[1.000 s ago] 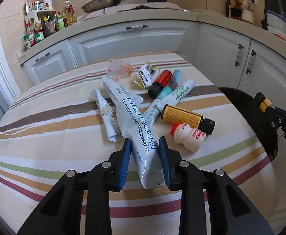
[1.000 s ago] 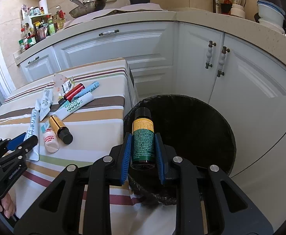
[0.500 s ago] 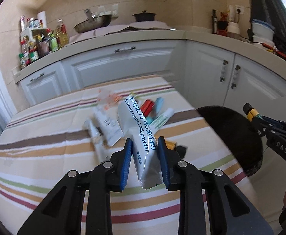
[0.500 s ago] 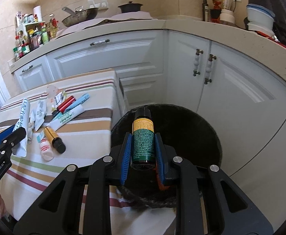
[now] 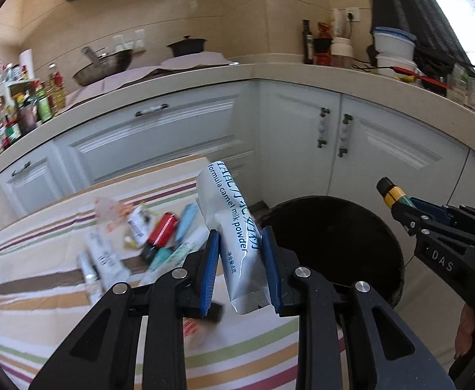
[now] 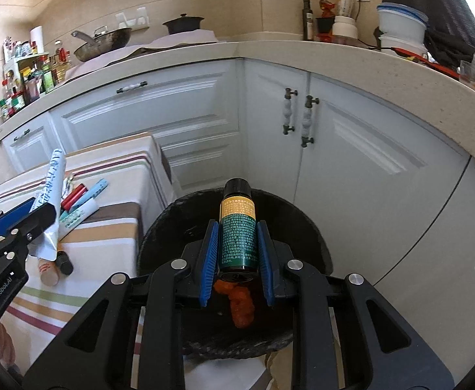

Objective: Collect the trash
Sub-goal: 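Release the green can into the bin while the left gripper drops the milk powder packet in, then return both grippers to the table and grasp the DEKU bottle with the right gripper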

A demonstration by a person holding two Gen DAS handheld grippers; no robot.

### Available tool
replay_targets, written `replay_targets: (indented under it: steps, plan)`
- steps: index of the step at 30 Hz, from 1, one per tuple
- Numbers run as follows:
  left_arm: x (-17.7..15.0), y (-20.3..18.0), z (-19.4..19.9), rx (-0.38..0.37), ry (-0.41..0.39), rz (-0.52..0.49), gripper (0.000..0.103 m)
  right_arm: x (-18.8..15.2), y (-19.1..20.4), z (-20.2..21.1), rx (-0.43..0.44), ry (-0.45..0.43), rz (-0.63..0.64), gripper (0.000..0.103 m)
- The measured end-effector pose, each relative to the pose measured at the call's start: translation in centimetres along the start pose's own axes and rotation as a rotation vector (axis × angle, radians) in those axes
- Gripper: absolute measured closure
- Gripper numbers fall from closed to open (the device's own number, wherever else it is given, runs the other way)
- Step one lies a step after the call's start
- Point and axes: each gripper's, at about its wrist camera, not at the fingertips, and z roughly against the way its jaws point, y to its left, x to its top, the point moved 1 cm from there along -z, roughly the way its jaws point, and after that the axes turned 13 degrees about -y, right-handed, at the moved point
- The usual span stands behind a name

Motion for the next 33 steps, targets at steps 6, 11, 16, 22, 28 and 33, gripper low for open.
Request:
replay_targets:
  steps: [6, 11, 16, 22, 28, 33]
  plan:
    - [0.5, -1.7, -1.6, -0.037, -0.001, -0.025, 0.075, 0.1, -1.1, -0.8, -0.023, -0.001, -0.010, 0.080]
    - [0.4, -3.2, -3.4, -0.071, 0.012, -0.052, 0.075, 0.0, -1.9, -1.7, -0.032, 0.005, -0.018, 0.080]
    - [0.3, -4.7, -5.5, -0.094, 0.027, -0.089, 0.073, 0.0, -2.4, -3.0, -0.034, 0.006, -0.032, 0.078]
    - [0.0, -4.8, -6.4, -0.088, 0.045, -0.083, 0.056, 0.3, -3.0, -3.7, -0.049, 0.001, -0.041, 0.067]
    - [0.5, -3.2, -4.9, -0.057, 0.019, -0.043, 0.050, 0.4, -2.5, -3.1, -0.045, -0.007, -0.039, 0.067]
    - [0.6, -0.5, -2.9, -0.005, 0.013, -0.008, 0.047, 0.5, -0.8, -2.4, -0.001, -0.010, -0.028, 0.067]
